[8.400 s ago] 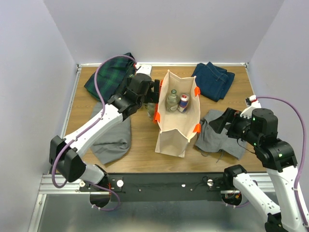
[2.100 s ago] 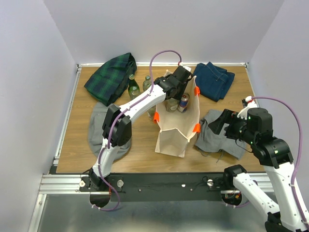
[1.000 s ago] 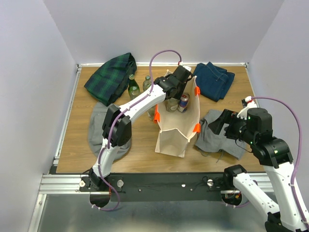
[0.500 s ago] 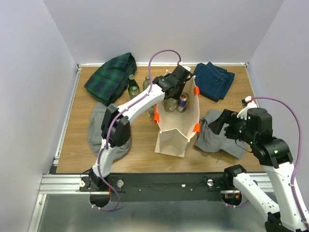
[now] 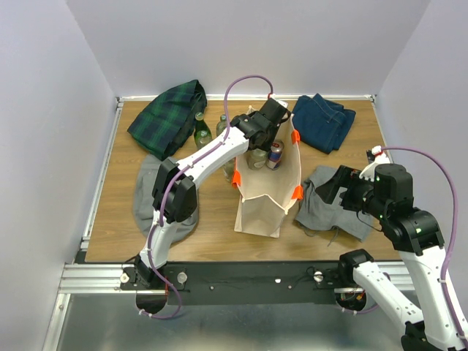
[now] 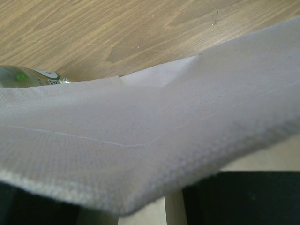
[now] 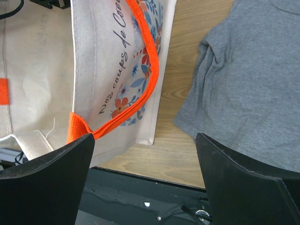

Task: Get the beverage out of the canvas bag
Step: Take out the drink from the canvas bag.

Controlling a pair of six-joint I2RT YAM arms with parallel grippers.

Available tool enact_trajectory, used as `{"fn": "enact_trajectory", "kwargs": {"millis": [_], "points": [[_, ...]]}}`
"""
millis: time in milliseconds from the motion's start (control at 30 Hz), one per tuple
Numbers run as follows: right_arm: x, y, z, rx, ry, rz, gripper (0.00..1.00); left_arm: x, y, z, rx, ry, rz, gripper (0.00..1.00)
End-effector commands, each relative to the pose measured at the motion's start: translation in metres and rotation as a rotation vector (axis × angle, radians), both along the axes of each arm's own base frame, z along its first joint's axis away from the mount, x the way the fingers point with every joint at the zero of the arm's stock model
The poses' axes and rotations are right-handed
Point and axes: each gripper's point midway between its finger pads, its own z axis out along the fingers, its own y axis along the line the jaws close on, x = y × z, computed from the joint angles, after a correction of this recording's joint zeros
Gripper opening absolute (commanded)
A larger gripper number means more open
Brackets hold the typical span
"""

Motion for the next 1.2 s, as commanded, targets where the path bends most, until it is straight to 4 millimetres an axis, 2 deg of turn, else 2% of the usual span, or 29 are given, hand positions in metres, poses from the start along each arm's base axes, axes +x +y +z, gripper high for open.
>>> {"fn": "enact_trajectory", "kwargs": {"millis": [0, 100, 167, 367, 433, 567, 633, 700, 867, 900, 967, 1000, 1067, 1167], "points": [[-0.0017, -0.0038, -0.0036, -0.016, 0.005, -0.013, 0.98, 0.0077, 0.0091, 0.0333, -0.021, -0.074, 0.037, 0.23], [-0.0005, -0.0029, -0.0036, -0.015, 0.003, -0.010, 0.98, 0.0080, 0.0092, 0.0358, -0.024, -0.080, 0.037, 0.27], [-0.0005, -0.0026, -0.0044, -0.015, 0.007, -0.009, 0.98, 0.0089, 0.0100, 0.0375, -0.021, -0.086, 0.039, 0.36], [-0.0008, -0.0024, -0.0047, -0.014, 0.007, -0.008, 0.98, 0.0095, 0.0100, 0.0365, -0.020, -0.082, 0.041, 0.37], [-0.0011, -0.0025, -0.0050, -0.014, 0.007, -0.008, 0.98, 0.0098, 0.0100, 0.0353, -0.018, -0.081, 0.043, 0.46], [-0.0005, -0.0026, -0.0044, -0.015, 0.005, -0.009, 0.98, 0.0091, 0.0096, 0.0349, -0.020, -0.077, 0.040, 0.43], [-0.0004, -0.0026, -0.0038, -0.013, 0.004, -0.009, 0.98, 0.0091, 0.0096, 0.0349, -0.020, -0.077, 0.040, 0.48], [-0.0005, -0.0023, -0.0038, -0.013, 0.004, -0.008, 0.98, 0.0093, 0.0097, 0.0348, -0.020, -0.076, 0.036, 0.39], [-0.0006, -0.0026, -0.0036, -0.014, 0.002, -0.009, 0.98, 0.0092, 0.0102, 0.0346, -0.017, -0.076, 0.036, 0.35], [-0.0008, -0.0024, -0.0041, -0.013, 0.004, -0.008, 0.98, 0.0090, 0.0101, 0.0353, -0.019, -0.076, 0.035, 0.27], [-0.0006, -0.0024, -0.0044, -0.014, 0.005, -0.008, 0.98, 0.0089, 0.0091, 0.0346, -0.020, -0.074, 0.031, 0.19], [-0.0006, -0.0023, -0.0044, -0.013, 0.006, -0.009, 0.98, 0.0087, 0.0093, 0.0358, -0.021, -0.075, 0.031, 0.08], [-0.0005, -0.0023, -0.0038, -0.012, 0.004, -0.009, 0.98, 0.0083, 0.0090, 0.0351, -0.022, -0.073, 0.029, 0.00], [-0.0005, -0.0023, -0.0032, -0.012, 0.003, -0.009, 0.98, 0.0070, 0.0065, 0.0362, -0.031, -0.069, 0.014, 0.00]]}}
